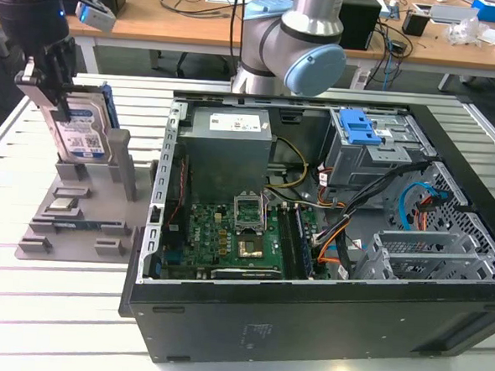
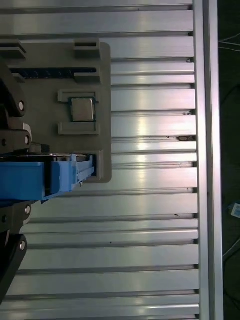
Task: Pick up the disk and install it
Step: 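Pick up the disk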
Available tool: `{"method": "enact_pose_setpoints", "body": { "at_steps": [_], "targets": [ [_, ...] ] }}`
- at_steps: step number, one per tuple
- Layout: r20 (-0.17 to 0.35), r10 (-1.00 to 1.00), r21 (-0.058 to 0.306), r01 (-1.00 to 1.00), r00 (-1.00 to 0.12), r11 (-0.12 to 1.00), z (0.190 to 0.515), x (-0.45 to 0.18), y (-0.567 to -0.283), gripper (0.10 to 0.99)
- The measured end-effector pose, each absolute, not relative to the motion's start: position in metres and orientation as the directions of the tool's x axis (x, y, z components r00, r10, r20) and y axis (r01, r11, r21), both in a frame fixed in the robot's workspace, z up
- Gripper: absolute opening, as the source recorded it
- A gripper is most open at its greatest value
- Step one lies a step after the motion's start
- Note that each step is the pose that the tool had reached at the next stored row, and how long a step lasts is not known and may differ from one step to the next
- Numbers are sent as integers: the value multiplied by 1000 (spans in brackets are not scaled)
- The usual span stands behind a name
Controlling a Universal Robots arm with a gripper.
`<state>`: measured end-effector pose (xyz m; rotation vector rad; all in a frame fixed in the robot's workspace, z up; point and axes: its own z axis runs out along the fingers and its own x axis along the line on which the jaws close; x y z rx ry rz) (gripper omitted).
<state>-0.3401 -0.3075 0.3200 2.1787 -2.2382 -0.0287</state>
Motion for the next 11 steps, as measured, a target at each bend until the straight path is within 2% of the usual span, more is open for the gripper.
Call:
{"method": "enact_pose_setpoints", "body": {
  "at_steps": [11],
  "targets": [
    [0,-1000,26,-999,-27,27,342,-340,-307,365]
  ]
}}
